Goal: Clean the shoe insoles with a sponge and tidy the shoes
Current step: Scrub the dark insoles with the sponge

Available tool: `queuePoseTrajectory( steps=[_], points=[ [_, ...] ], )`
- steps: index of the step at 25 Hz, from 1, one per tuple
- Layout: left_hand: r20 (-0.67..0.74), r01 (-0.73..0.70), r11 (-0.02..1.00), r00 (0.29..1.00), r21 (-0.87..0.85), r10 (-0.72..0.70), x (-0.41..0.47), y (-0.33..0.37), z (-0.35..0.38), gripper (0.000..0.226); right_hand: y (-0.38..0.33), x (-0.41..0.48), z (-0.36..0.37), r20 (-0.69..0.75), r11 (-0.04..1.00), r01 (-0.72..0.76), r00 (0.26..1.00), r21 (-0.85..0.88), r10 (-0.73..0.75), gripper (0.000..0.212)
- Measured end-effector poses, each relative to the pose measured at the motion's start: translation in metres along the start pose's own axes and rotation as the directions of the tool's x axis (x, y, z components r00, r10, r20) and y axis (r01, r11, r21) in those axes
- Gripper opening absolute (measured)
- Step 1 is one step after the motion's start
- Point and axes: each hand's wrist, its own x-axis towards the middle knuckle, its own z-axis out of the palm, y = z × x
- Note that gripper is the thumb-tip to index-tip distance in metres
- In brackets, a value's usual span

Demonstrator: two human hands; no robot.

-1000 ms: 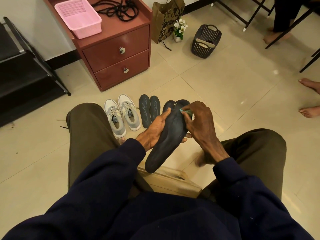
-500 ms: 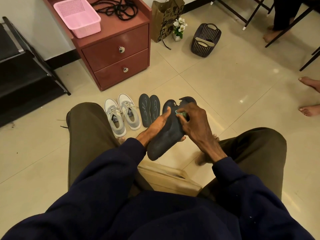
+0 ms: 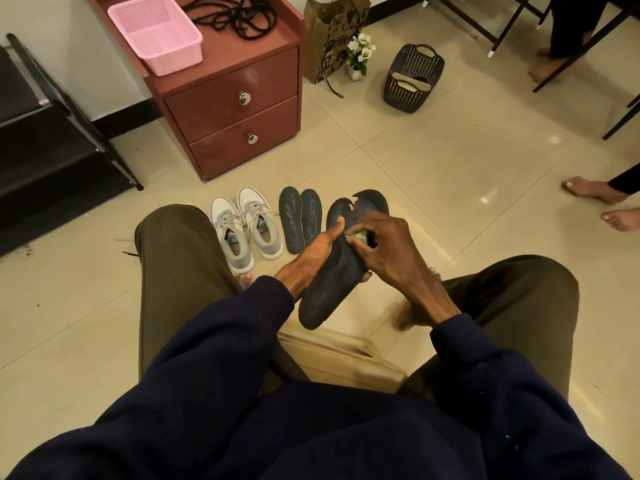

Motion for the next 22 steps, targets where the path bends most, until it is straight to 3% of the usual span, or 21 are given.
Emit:
queuePoseTrajectory(
  steps=[5, 10, 14, 19, 22],
  points=[
    [0.057, -0.007, 0.999, 0.998, 0.048, 0.004, -0.002, -0.002, -0.001, 0.071, 0.025, 0.005, -0.018, -0.289, 0.976, -0.195, 0.944, -0.093, 0.161, 0.008],
    [0.088, -0.001, 1.000, 0.996, 0.021, -0.001, -0.004, -0.003, 0.001, 0.056, 0.010, 0.005, -0.009, -0.135, 0.998, -0.057, 0.989, 0.018, 0.058, 0.010],
    [0.132, 0.033, 0.999, 0.991, -0.005, -0.032, -0.005, -0.005, 0.002, 0.063, 0.026, 0.005, -0.021, -0.295, 0.978, -0.205, 0.937, -0.025, 0.189, 0.007],
    [0.087, -0.196, 0.980, 0.978, 0.043, 0.192, -0.009, -0.001, 0.008, 0.026, 0.008, 0.006, -0.009, -0.102, 0.999, -0.039, 0.994, 0.030, 0.042, 0.008],
    [0.062, -0.206, 0.978, 0.977, 0.042, 0.203, -0.010, -0.004, 0.010, 0.032, 0.016, 0.008, -0.011, -0.167, 0.996, -0.080, 0.983, -0.035, 0.073, 0.006]
  ],
)
